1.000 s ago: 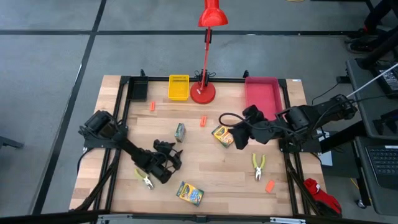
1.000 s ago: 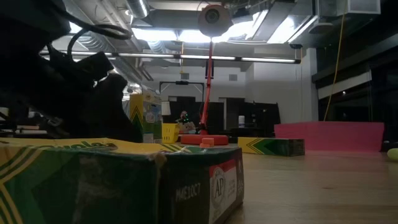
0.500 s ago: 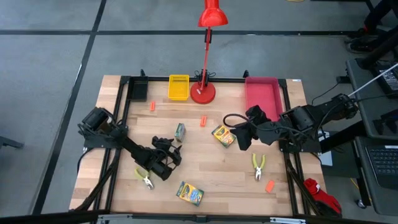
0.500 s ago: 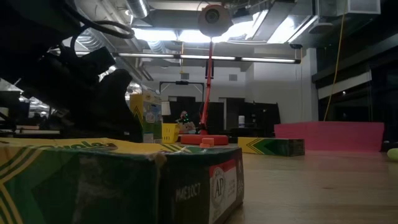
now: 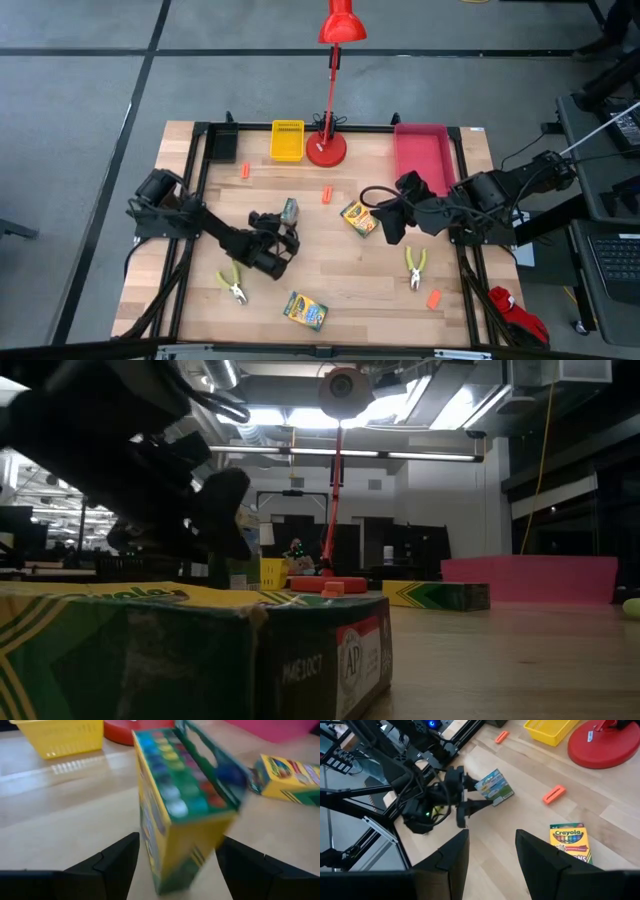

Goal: Pick & Place School Supplies
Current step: Put the yellow crayon box into the red bin

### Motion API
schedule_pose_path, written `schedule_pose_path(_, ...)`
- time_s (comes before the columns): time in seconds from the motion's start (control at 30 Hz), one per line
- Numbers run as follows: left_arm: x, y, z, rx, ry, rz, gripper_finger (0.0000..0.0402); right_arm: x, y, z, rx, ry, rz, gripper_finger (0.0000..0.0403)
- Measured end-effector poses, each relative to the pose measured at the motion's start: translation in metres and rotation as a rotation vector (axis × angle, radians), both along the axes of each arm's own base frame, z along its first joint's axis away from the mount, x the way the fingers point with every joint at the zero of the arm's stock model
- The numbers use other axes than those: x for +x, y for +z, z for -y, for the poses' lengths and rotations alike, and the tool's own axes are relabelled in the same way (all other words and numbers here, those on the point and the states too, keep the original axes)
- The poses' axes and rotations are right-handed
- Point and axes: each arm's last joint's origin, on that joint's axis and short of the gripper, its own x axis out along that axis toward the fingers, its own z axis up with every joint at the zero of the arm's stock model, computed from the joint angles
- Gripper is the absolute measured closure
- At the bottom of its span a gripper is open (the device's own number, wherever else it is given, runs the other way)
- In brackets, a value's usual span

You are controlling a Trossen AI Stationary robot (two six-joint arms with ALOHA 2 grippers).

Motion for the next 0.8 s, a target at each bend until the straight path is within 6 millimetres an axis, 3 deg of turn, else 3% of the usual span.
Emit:
schedule_pose_path(0.23,0.004,-0.001,-0.012,-0.069,0.063,0.033,0.0179,-0.001,0.001,0.0,0.002,0.001,0.003,0.0238)
schedule_pose_path(0.53,0.004,-0.001,-0.012,-0.094,0.084,0.059,0.0334,-0.003,0.003,0.001,-0.007,0.006,0.009,0.0238)
schedule_pose_path(0.67,0.003,0.01,-0.011,-0.042,0.057,0.061,0.0342,-0.003,0.003,0.001,-0.021,0.012,0.008,0.0238)
schedule_pose_path(0.8,-0.001,0.037,-0.012,-0.014,0.012,0.059,0.0333,-0.003,0.003,0.002,-0.043,-0.005,0.015,0.0238)
